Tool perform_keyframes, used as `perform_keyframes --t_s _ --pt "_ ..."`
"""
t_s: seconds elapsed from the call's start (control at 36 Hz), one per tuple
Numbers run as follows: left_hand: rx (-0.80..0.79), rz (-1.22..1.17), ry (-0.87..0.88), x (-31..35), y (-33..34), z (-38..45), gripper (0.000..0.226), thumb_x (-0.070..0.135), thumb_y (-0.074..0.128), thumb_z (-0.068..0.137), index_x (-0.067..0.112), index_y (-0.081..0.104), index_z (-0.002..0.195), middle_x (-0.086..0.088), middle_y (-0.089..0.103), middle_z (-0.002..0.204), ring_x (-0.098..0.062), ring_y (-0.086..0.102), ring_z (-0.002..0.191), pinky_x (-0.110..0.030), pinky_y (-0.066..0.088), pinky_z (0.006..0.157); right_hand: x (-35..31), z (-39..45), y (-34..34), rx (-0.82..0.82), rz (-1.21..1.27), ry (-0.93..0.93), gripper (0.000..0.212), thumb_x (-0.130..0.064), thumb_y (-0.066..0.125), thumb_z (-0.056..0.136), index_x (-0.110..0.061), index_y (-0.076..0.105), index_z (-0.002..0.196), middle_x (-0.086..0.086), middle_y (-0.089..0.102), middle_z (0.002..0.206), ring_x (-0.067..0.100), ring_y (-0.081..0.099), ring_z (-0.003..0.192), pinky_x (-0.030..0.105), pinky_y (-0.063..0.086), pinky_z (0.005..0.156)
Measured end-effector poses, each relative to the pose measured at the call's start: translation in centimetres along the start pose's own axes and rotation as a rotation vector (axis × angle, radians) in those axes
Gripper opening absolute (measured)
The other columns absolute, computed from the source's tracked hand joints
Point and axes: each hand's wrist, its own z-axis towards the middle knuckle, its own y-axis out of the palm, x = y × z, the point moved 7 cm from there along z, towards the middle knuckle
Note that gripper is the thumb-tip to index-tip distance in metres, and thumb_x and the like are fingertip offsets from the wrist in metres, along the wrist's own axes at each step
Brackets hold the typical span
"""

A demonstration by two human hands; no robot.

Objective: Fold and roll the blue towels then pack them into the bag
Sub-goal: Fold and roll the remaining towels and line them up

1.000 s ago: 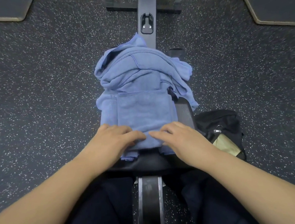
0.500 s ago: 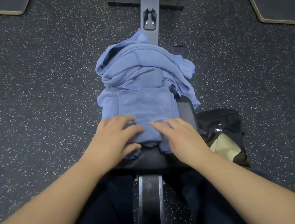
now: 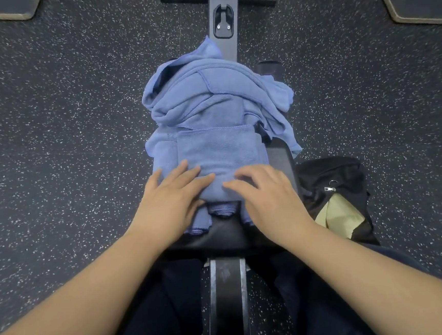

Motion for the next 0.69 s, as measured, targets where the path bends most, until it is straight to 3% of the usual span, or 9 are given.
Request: perform_keyframes --t_s 0.06,0.14,0.22,0.28,0.36,0.5,0.58,0.69 --pt "-0.001 0.009 -0.027 0.0 0.1 0.2 0.051 0.019 0.078 0.077 0.023 0.062 0.126 -0.006 0.063 0.128 -0.034 0.055 0.123 -0.067 0.038 0.093 -0.2 0.0 -0.1 0.021 -0.002 -0.017 0.04 -0.006 0.044 0.076 -0.014 0.071 0.103 0.008 0.065 0.102 0.022 0.047 0.096 0.032 0.034 0.079" --pt "-0.008 -0.001 -0.055 -0.1 0.2 0.3 0.053 0.018 0.078 0.078 0.023 0.061 0.127 -0.007 0.06 0.133 -0.035 0.05 0.129 -0.069 0.033 0.097 -0.3 0.0 0.3 0.003 -0.04 -0.036 0.037 -0.006 0.062 0.072 -0.013 0.069 0.107 0.005 0.065 0.106 0.023 0.049 0.099 0.035 0.04 0.081" --pt "-0.058 -0.013 -0.075 -0.3 0.6 0.5 0.047 0.023 0.068 0.087 0.024 0.056 0.133 -0.006 0.051 0.143 -0.033 0.038 0.138 -0.068 0.025 0.103 0.0 -0.2 1.1 -0.06 -0.062 -0.046 0.049 -0.009 0.075 0.067 -0.012 0.065 0.114 0.006 0.063 0.114 0.024 0.046 0.105 0.034 0.037 0.089" --pt "-0.106 -0.006 -0.086 -0.4 0.9 0.5 0.045 0.034 0.049 0.093 0.025 0.051 0.137 -0.005 0.044 0.148 -0.034 0.032 0.141 -0.066 0.022 0.106 0.4 -0.2 1.3 -0.07 -0.062 -0.038 0.054 -0.006 0.078 0.066 -0.011 0.064 0.117 0.006 0.063 0.116 0.023 0.046 0.107 0.033 0.035 0.091" --pt "-0.161 -0.019 -0.115 -0.6 1.3 0.5 0.058 0.047 0.027 0.091 0.027 0.043 0.143 -0.004 0.034 0.154 -0.031 0.023 0.145 -0.064 0.016 0.109 0.7 -0.1 1.6 -0.055 -0.053 -0.043 0.048 -0.004 0.071 0.074 -0.011 0.063 0.12 0.006 0.062 0.117 0.023 0.048 0.109 0.033 0.037 0.093" --pt "-0.066 0.047 -0.035 -0.1 0.9 0.6 0.058 0.046 0.036 0.09 0.024 0.041 0.143 -0.009 0.038 0.151 -0.029 0.022 0.141 -0.063 0.026 0.105 0.9 0.1 1.9 -0.072 -0.057 -0.003 0.048 -0.008 0.042 0.077 -0.008 0.062 0.121 0.009 0.062 0.117 0.027 0.05 0.109 0.035 0.036 0.094" --pt "0.001 0.036 0.044 0.7 0.3 0.7 0.056 0.038 0.039 0.087 0.023 0.039 0.141 -0.009 0.042 0.149 -0.027 0.027 0.139 -0.058 0.032 0.104 1.0 0.4 2.1 -0.097 -0.06 0.03 0.054 -0.01 0.037 0.073 -0.006 0.06 0.122 0.012 0.061 0.117 0.027 0.046 0.109 0.034 0.033 0.095" --pt "0.063 -0.008 0.122 1.4 -0.2 0.6 0.052 0.029 0.041 0.086 0.023 0.04 0.138 -0.009 0.05 0.142 -0.025 0.035 0.133 -0.047 0.03 0.106 1.4 1.0 2.5 -0.125 -0.057 0.07 0.052 -0.01 0.039 0.076 -0.006 0.061 0.123 0.011 0.062 0.117 0.03 0.056 0.106 0.035 0.037 0.096"
